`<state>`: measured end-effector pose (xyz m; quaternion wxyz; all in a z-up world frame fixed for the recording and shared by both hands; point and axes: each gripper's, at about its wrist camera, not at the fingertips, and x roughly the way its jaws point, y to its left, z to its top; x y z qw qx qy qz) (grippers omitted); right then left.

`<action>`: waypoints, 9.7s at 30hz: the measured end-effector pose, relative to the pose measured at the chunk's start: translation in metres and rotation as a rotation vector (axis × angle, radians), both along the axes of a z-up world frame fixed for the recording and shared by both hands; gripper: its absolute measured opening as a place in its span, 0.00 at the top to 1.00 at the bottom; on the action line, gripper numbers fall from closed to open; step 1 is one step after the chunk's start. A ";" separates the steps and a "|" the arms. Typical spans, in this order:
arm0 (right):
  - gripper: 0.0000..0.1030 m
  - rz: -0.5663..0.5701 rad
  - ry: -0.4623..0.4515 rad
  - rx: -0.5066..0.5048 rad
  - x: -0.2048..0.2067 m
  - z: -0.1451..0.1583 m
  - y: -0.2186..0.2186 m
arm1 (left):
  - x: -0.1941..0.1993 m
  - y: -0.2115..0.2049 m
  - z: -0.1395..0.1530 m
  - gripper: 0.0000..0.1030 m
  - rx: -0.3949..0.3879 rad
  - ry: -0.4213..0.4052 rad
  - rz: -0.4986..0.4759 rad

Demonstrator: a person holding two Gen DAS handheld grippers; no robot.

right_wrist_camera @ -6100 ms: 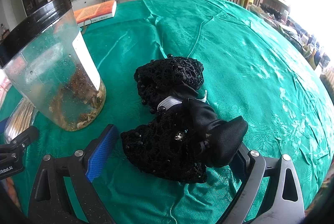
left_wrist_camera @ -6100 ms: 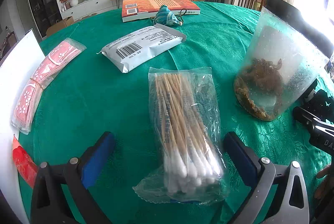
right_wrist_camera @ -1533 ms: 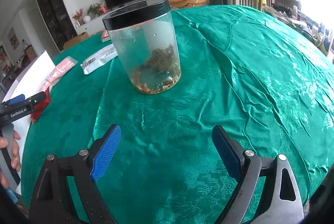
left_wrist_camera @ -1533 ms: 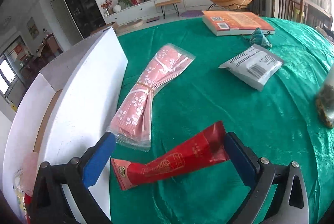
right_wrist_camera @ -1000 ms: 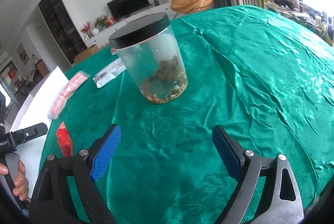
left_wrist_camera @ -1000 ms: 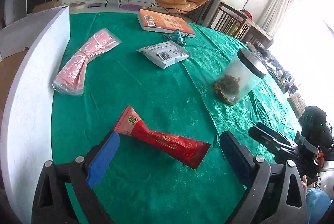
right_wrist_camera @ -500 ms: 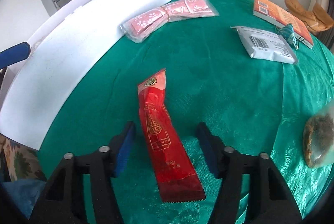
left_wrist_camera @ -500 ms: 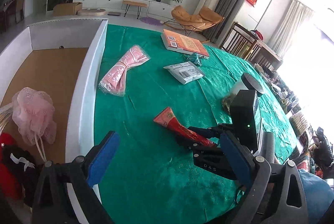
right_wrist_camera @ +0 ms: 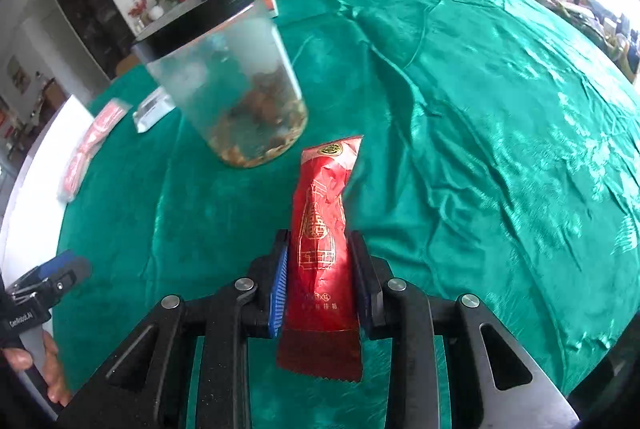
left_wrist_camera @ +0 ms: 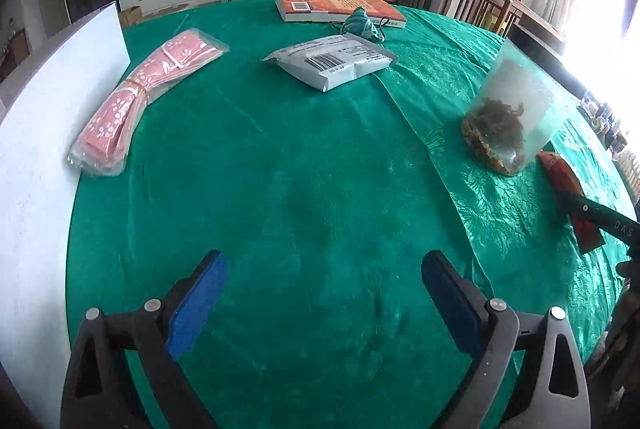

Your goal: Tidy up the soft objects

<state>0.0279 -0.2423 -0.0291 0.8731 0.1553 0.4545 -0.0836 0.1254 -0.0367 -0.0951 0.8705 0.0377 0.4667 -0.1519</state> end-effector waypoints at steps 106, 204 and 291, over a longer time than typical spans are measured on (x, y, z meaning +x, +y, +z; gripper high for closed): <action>0.06 0.049 0.012 -0.211 0.084 -0.019 -0.027 | 0.086 -0.014 0.015 0.00 0.027 0.108 -0.058; 0.06 0.049 0.012 -0.211 0.084 -0.019 -0.027 | 0.018 -0.016 -0.012 0.00 0.059 -0.031 -0.022; 0.81 0.179 0.156 -0.159 0.095 0.020 -0.055 | 0.020 0.012 0.018 0.75 -0.106 0.074 -0.152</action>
